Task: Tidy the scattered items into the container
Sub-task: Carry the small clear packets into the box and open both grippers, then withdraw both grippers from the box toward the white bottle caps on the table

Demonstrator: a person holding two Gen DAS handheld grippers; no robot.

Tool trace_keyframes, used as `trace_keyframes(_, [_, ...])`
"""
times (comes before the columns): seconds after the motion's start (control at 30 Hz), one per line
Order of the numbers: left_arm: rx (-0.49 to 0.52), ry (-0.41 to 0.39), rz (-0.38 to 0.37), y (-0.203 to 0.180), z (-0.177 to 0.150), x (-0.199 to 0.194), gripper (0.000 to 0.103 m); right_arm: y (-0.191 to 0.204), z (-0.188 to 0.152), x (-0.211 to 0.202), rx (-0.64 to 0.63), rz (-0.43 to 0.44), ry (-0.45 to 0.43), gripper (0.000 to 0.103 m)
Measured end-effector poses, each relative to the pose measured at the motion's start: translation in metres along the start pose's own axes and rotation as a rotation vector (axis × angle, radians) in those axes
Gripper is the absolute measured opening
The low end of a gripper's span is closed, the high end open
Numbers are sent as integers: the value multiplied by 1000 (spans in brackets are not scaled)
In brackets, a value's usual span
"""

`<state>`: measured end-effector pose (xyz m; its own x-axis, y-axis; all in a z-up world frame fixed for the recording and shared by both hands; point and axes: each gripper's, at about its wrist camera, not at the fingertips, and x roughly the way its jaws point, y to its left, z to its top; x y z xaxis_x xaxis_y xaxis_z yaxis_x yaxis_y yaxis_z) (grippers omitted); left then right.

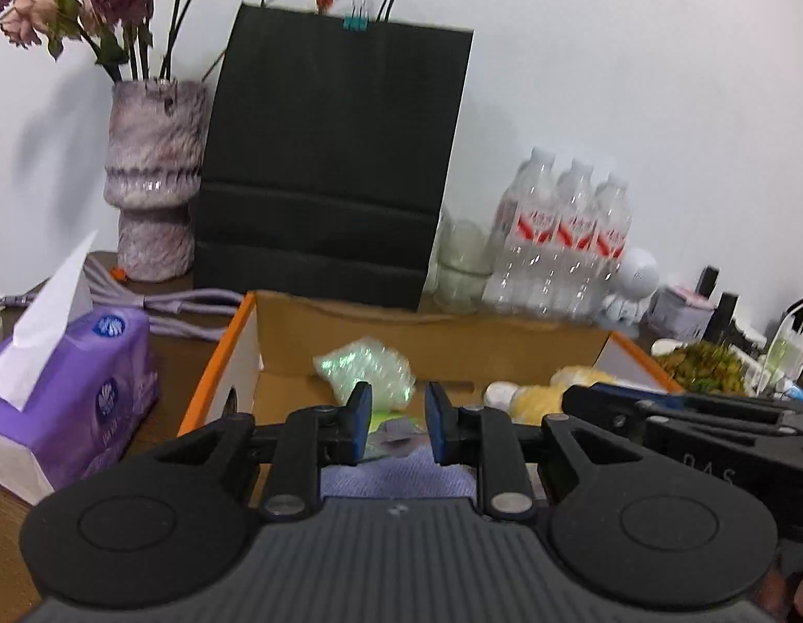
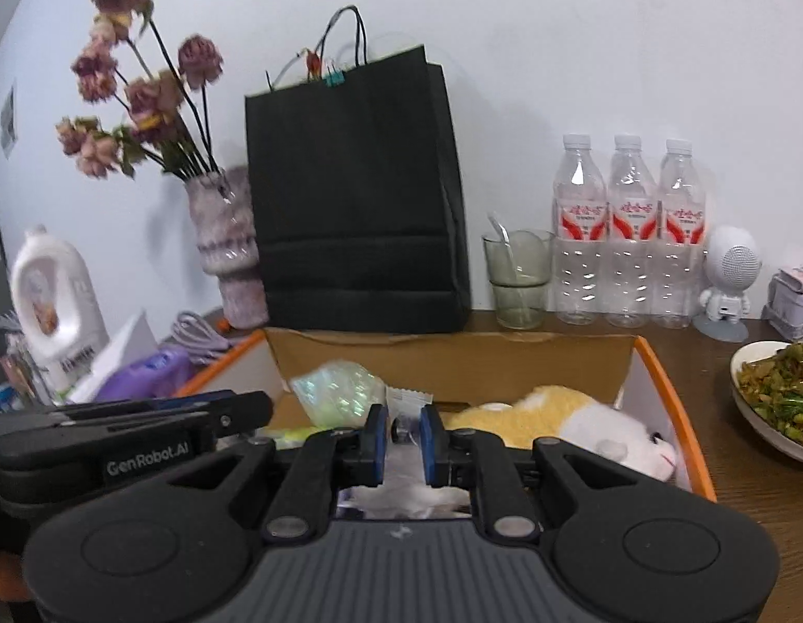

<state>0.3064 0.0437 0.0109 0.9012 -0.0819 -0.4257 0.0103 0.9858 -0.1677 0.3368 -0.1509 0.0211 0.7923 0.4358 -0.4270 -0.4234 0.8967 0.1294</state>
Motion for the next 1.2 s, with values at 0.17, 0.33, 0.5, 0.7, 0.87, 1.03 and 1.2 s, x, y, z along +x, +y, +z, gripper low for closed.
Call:
trace_keyframes(0.17, [10, -10, 4, -2, -1, -5, 24, -2, -2, -1, -4, -3, 8, 16])
trace_keyframes(0.33, [5, -9, 43, -2, 3, -11, 78, -3, 6, -8, -35, -34, 17, 68])
trace_keyframes(0.5, [-22, -37, 110, 5, 14, -21, 103, -16, 18, -22, -1, -29, 16, 103])
trace_keyframes(0.7, [3, -25, 100, 0, 15, -22, 103, -10, 19, -22, -31, -29, 47, 103])
trace_keyframes(0.87, [1, -17, 104, 0, 13, -21, 103, -6, 18, -23, -43, -25, 46, 103])
trace_keyframes(1.03, [-11, -18, 92, 0, 14, -24, 103, -9, 18, -26, -34, -28, 40, 103])
trace_keyframes(1.2, [-23, -41, 59, -1, 17, -38, 103, -11, 17, -42, -31, -44, 18, 103])
